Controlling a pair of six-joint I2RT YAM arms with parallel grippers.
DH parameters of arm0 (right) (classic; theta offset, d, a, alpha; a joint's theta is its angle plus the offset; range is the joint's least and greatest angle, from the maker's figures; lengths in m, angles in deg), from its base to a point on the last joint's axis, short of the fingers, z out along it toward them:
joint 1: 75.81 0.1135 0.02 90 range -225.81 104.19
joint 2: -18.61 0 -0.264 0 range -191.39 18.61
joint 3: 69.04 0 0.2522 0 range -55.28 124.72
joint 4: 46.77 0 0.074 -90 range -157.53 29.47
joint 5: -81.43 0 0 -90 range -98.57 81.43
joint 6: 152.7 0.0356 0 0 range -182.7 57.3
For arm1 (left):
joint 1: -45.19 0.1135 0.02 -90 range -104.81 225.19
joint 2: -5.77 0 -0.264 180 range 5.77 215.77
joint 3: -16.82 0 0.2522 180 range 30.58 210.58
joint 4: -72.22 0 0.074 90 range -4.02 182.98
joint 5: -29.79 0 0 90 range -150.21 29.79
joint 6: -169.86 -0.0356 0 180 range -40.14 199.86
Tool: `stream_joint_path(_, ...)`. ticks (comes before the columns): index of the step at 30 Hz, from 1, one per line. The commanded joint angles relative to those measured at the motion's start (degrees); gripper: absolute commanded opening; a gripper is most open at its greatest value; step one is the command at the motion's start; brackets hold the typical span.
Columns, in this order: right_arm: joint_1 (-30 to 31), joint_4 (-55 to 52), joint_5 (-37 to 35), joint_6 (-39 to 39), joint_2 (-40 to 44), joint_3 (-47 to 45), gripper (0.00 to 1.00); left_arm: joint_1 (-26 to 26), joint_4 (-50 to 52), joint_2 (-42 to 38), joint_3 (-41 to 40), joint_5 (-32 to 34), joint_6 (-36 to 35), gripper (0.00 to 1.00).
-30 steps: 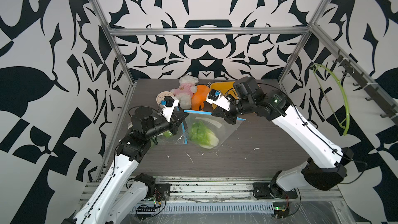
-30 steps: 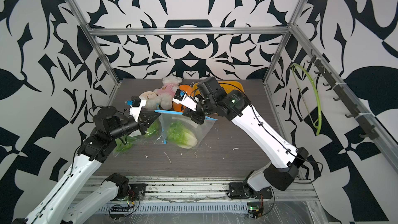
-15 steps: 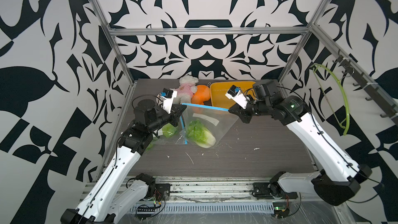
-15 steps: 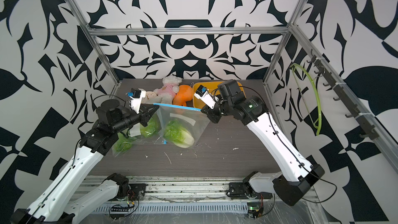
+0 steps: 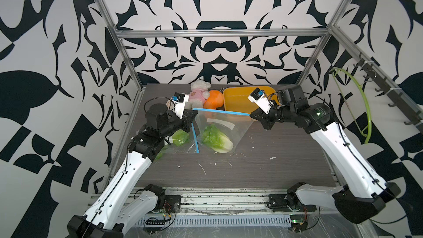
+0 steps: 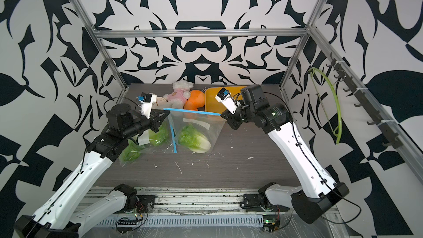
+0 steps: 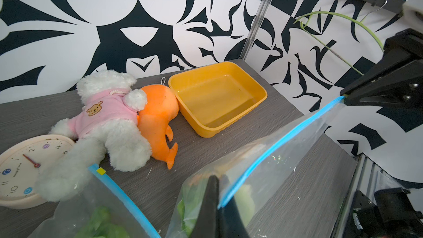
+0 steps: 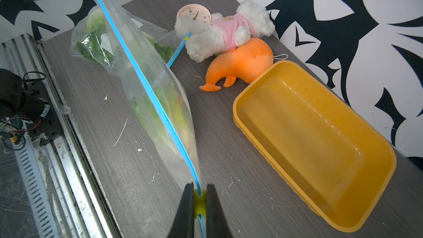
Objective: Put the chinese cabbages into a zipper bag and zip it
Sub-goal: Zip the zipper on the zipper food storage bag, then place the zipper food storage bag at the center of the board.
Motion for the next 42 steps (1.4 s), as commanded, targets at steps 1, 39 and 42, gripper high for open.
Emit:
stream_joint_path(1, -0.9, 1.6, 0.9, 3.4, -0.6, 2.2, 0.23, 0.6, -7.2, 0.4, 2.1, 1.5, 5.1, 0.0)
stream_joint_path(39, -20.8, 12.0, -12.0, 35.1, 6.5, -18.9, 0.86, -55.6, -22.6, 60.8, 23.3, 34.4, 26.4, 0.32)
stream_joint_path(42, -20.8, 12.3, -12.0, 35.2, 7.0, -20.2, 0.86, -56.1, -21.7, 59.2, 23.0, 35.0, 24.3, 0.52)
